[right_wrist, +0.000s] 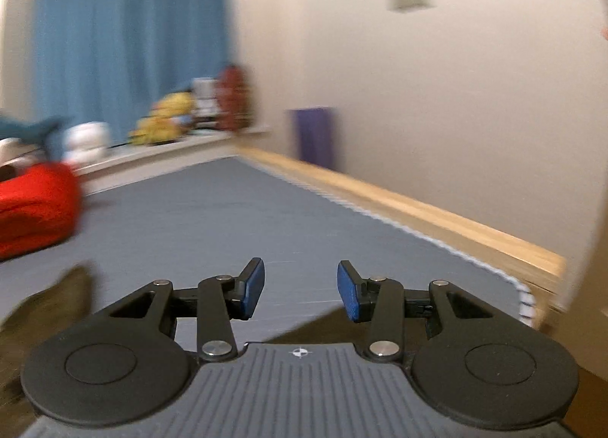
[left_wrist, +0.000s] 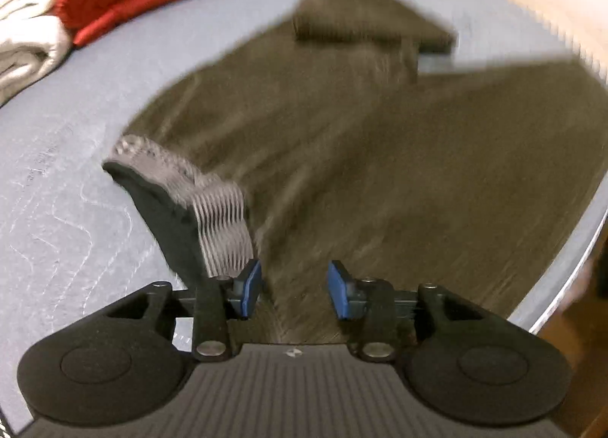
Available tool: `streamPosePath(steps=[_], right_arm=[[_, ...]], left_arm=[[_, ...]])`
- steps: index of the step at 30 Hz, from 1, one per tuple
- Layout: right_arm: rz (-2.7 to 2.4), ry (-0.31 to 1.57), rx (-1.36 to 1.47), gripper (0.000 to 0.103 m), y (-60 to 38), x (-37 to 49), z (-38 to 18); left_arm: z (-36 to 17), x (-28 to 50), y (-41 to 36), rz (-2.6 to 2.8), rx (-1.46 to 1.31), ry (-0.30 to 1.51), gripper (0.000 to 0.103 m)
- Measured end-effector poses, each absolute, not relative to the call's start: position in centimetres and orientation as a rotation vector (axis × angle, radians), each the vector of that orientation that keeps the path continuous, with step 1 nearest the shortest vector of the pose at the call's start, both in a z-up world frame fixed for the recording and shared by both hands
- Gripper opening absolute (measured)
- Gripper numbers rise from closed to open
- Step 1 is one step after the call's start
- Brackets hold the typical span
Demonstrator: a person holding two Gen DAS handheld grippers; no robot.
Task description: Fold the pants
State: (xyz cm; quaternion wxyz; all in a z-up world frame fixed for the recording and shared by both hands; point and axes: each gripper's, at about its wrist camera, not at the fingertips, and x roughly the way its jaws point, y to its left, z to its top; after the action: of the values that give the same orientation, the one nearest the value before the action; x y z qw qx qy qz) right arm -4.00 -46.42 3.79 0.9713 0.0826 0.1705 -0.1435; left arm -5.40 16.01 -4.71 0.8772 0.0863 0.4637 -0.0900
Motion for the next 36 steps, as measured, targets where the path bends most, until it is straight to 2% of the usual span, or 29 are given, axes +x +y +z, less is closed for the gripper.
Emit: streamPosePath(steps=[1,3,5,15,19,24,25,27,28,29,30,32,36], right_arm=[[-0.229,0.346,0.146,0.047,-44.9,-4.5,4.4],[-0.143,0.351,0.101,0.06,-41.9,-5.5,5.4],[-0.086,0.365,0.068,0.064,-39.5,-6.2,6.4],[0.152,0.396,0.043,0.069,-29.9,-4.9,11.5],[0.209,0.434,0.091,0.07,-28.1,-1.6,10.7],[0.228,0.488,0.132,0.069,-25.8,2.9,8.8],[0.231,0.491,0.135,0.069,-25.6,3.6,8.6],[0.242,0.479,0.149,0.068,-25.5,4.9,7.8],[0.244,0.47,0.156,0.067,-25.3,5.6,7.1],[0.241,0.468,0.165,0.066,-25.6,6.1,6.4],[0.237,0.481,0.174,0.055,-25.8,6.6,5.6],[0.216,0.542,0.194,0.043,-26.4,8.4,4.0],[0.18,0.592,0.208,0.04,-27.6,11.4,1.6]], left_arm=[[-3.9,-5.5,15.8,-0.193,0.152,0.939,0.049],[-2.3,-5.7,15.2,-0.19,0.122,0.88,0.056],[-1.0,-5.7,14.6,-0.178,0.11,0.835,0.057],[4.0,-2.9,10.5,-0.112,0.043,0.701,0.061],[5.2,-1.9,8.4,-0.118,0.045,0.678,0.061],[4.0,0.5,7.6,-0.137,-0.04,0.709,0.061],[3.7,1.3,7.7,-0.135,-0.067,0.72,0.059],[3.3,2.7,7.7,-0.112,-0.094,0.735,0.04],[3.2,3.3,7.8,-0.092,-0.104,0.736,0.037],[3.0,3.9,7.9,-0.075,-0.118,0.737,0.028],[2.9,4.6,8.1,-0.067,-0.136,0.741,0.018],[2.7,6.0,8.4,-0.062,-0.183,0.753,0.016],[2.2,8.3,8.5,-0.05,-0.204,0.775,0.016]])
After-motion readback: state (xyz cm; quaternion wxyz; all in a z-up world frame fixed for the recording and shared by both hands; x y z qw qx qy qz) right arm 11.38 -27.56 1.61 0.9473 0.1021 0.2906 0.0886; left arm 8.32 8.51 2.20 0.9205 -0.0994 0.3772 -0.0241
